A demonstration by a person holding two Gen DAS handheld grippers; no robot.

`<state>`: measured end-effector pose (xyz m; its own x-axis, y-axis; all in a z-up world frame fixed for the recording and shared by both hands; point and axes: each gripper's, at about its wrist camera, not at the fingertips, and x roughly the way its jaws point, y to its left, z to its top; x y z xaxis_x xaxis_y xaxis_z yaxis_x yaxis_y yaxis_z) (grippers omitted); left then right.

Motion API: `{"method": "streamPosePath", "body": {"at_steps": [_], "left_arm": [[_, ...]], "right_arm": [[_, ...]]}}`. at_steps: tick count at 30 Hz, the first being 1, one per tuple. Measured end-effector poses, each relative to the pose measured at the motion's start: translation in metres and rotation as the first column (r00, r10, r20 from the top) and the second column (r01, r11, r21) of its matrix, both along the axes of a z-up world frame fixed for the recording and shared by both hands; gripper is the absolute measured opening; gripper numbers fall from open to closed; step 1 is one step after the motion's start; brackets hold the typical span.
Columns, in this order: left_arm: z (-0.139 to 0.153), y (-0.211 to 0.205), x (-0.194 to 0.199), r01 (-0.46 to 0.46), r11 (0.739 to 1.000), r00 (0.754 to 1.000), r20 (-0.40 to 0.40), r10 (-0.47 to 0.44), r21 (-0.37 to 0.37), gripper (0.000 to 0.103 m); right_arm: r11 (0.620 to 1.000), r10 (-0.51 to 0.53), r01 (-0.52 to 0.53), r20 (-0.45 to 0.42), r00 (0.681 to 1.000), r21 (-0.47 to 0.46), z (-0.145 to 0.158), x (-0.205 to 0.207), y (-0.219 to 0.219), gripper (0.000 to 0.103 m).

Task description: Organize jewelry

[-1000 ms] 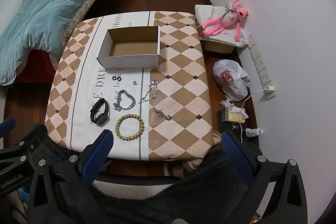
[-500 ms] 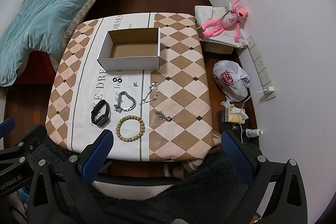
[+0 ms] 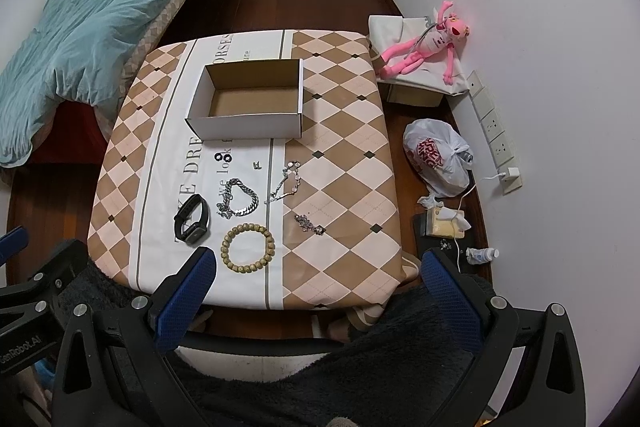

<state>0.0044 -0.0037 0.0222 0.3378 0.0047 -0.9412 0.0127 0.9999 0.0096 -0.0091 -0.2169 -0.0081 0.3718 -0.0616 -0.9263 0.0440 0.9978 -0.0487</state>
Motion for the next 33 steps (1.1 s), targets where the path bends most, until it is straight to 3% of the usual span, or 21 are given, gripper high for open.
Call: {"method": "streamPosePath", "body": {"at_steps": [33], "left_arm": [[0.0006,-0.0025,-0.0015,0.000,1.000,1.000,0.008,0.000,-0.004,0.103]], "right_arm": [[1.000,-0.003,0.003,0.016,1.000,-0.004,0.0046,0.0011,-0.0027,0.103]]}}
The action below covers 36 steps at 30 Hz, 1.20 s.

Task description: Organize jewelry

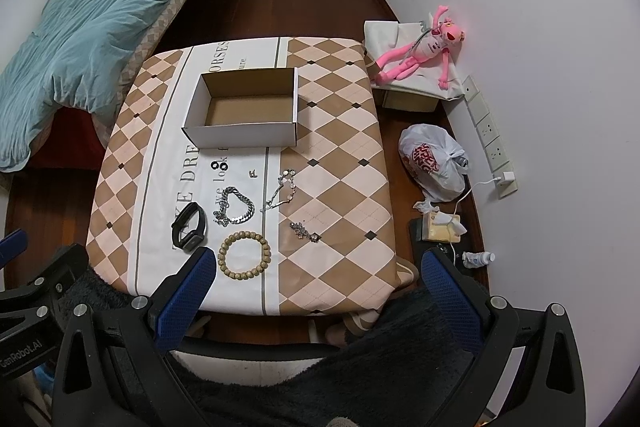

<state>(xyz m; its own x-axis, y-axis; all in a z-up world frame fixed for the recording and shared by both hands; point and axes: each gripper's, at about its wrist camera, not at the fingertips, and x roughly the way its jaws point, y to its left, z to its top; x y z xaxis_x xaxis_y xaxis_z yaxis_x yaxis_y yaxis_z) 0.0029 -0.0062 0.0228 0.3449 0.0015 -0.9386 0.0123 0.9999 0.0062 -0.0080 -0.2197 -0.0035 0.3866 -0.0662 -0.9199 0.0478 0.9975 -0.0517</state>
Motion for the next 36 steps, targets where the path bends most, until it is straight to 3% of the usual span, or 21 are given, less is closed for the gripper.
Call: {"method": "streamPosePath", "body": {"at_steps": [31,36], "left_arm": [[0.001,-0.005,0.002,0.003,1.000,1.000,0.007,-0.003,-0.006,0.103],[-0.013,-0.013,0.028,-0.016,0.999,1.000,0.024,0.015,0.040,0.103]], "right_arm": [[1.000,-0.002,0.002,0.010,1.000,-0.002,0.004,0.004,0.000,0.103],[1.000,-0.017,0.017,-0.005,1.000,0.006,-0.004,0.019,-0.002,0.103]]}}
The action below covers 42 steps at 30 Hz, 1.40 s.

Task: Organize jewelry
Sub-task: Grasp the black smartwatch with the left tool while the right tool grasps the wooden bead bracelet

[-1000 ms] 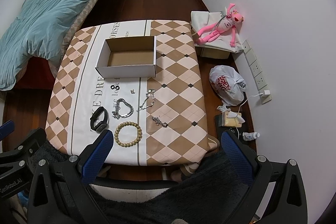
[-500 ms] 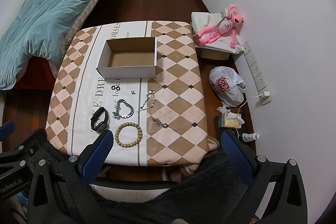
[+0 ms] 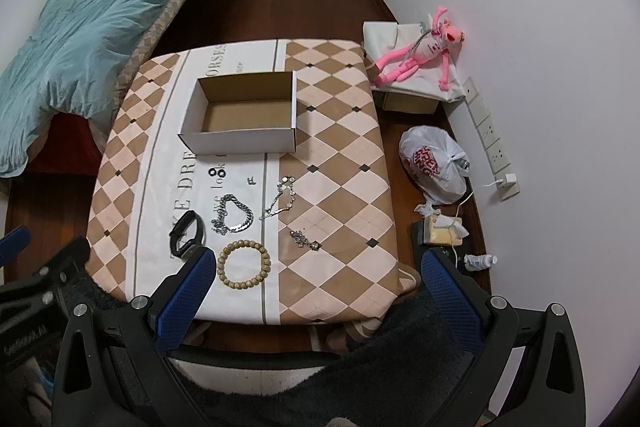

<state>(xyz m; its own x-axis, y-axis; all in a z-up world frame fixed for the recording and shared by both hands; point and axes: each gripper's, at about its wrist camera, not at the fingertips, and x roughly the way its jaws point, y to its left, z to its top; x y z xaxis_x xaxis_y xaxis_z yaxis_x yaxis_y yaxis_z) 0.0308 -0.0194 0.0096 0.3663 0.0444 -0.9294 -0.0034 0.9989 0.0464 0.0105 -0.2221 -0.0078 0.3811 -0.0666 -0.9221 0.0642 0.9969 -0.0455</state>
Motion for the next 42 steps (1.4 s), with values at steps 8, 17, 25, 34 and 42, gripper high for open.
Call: {"method": "streamPosePath", "body": {"at_steps": [8,17,25,34,42], "left_arm": [[-0.074,0.010,0.035,-0.028,0.993,0.998,-0.049,0.034,0.112,0.103],[-0.139,0.029,0.045,-0.002,0.985,0.991,-0.130,0.025,0.174,0.103],[-0.164,0.033,0.053,-0.002,0.993,0.983,-0.182,0.024,0.120,0.103],[-0.188,0.031,0.063,-0.006,1.000,0.970,-0.244,0.007,0.004,0.069],[-0.204,0.024,0.072,0.020,1.000,0.966,-0.257,-0.024,-0.018,0.037]], "right_arm": [[1.000,-0.015,0.016,-0.118,0.993,0.011,-0.088,0.036,-0.004,0.103],[1.000,0.019,-0.013,-0.244,0.970,0.024,-0.198,0.043,0.022,0.088],[0.999,0.033,-0.024,-0.286,0.958,0.035,-0.229,0.041,0.033,0.082],[0.998,0.033,-0.017,-0.313,0.949,0.053,-0.239,0.042,0.037,0.065],[0.998,0.051,-0.037,-0.289,0.956,0.053,-0.241,0.044,0.035,0.063]]}}
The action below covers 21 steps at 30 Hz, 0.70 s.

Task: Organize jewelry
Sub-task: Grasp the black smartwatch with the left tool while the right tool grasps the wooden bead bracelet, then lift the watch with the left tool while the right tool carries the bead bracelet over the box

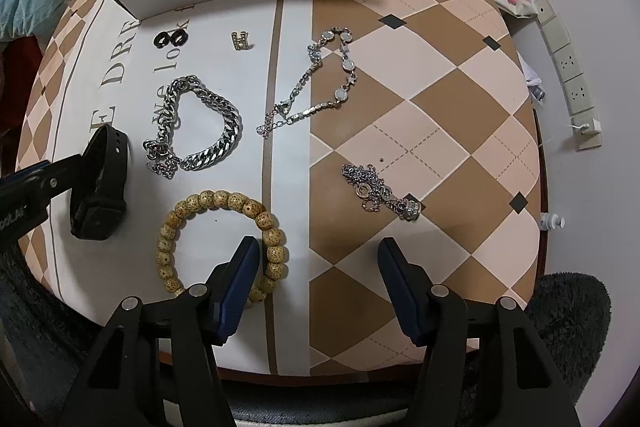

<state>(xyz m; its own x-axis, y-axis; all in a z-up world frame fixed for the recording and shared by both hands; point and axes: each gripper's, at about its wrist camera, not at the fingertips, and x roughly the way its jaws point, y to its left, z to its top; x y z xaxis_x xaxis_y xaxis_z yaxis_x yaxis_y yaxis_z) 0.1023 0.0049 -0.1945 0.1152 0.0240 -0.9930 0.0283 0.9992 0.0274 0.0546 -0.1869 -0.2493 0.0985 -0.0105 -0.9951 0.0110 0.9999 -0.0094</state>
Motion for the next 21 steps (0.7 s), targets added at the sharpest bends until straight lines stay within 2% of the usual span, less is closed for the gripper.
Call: {"method": "streamPosePath", "body": {"at_steps": [1,4,5,7,9,12,17,21], "left_arm": [[-0.002,-0.002,0.000,0.011,1.000,1.000,0.000,-0.011,-0.004,0.025],[-0.009,-0.005,-0.001,0.022,1.000,1.000,-0.010,-0.022,-0.004,0.015],[-0.010,-0.005,-0.002,0.024,1.000,1.000,-0.006,-0.024,-0.011,0.011],[-0.013,-0.004,-0.003,0.026,1.000,1.000,-0.001,-0.026,-0.013,0.009],[-0.016,-0.004,-0.006,0.028,0.999,1.000,0.006,-0.028,-0.016,0.007],[-0.014,-0.004,-0.013,0.027,0.999,1.000,0.014,-0.026,-0.017,0.006],[0.000,-0.007,-0.026,0.021,0.999,0.999,0.028,-0.020,-0.025,0.004],[0.017,-0.008,-0.028,0.022,0.999,0.999,0.049,-0.020,-0.033,0.004]], "right_arm": [[1.000,0.001,-0.001,0.003,1.000,0.000,0.000,-0.001,0.000,0.063],[1.000,0.008,-0.008,0.015,1.000,0.000,0.001,-0.003,0.000,0.060],[1.000,0.014,-0.014,0.021,1.000,-0.001,0.002,-0.004,0.001,0.055],[1.000,0.025,-0.025,0.025,0.999,-0.001,0.005,-0.006,0.004,0.046],[0.999,0.033,-0.033,0.028,0.999,-0.004,0.006,-0.006,0.007,0.028],[0.999,0.044,-0.044,0.025,0.999,-0.008,0.009,-0.002,0.012,0.010],[1.000,0.030,-0.030,0.023,0.999,0.008,0.012,-0.002,0.013,0.010],[0.998,-0.012,0.010,0.023,1.000,0.069,0.016,0.003,0.002,0.009]]}}
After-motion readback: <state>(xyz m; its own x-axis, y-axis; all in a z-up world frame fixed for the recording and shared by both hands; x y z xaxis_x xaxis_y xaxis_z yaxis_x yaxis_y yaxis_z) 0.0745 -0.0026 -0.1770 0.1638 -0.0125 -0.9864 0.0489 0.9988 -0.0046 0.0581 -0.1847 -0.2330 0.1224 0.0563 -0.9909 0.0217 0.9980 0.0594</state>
